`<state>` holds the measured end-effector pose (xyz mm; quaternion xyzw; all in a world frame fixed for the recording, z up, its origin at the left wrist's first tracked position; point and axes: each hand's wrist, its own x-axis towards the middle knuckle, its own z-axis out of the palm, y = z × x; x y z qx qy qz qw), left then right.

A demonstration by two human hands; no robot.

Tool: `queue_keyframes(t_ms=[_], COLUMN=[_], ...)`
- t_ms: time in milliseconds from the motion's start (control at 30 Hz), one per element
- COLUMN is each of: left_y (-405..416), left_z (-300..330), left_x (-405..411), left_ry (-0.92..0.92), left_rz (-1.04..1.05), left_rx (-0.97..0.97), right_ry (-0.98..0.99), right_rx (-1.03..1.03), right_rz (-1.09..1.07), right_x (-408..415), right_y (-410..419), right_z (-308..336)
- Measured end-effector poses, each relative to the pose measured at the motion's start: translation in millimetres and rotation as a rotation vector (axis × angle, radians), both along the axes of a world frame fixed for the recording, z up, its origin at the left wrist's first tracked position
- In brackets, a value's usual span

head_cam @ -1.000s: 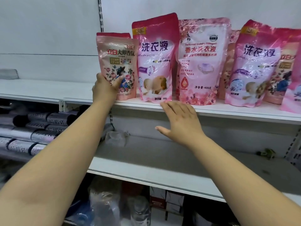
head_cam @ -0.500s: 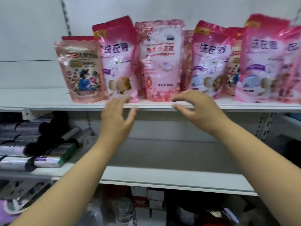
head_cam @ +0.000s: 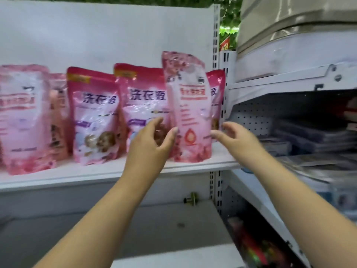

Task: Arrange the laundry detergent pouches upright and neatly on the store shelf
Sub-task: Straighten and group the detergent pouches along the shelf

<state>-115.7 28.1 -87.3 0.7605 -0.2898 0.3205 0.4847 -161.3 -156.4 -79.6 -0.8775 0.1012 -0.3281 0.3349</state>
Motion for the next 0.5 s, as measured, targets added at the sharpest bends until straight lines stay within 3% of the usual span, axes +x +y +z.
queue_keyframes(t_ms=[100,167,233,333,500], left_y=[-32,-44,-54,-69,-70], left_z=[11,14,14,2,-13], left_x=[1,5,7,6,8], left_ry=[0.088,0.185,0.228,0.212,0.132], left_rz=[0.041,0.066,0.115,0.102,0.193], left_rx=[-0.014,-0.061,-0.099,-0.135,-0.296], right_ry=[0.12,0.167,0.209,0.177,0.028], right_rx=[0.218,0.467,0.556,0.546,0.52], right_rz=[0.311,0.522,0.6,0.593,0.274], right_x=[9,18,26,38,67], right_y=[-14,-20,-31,-52,-74], right_z=[8,11,12,10,19])
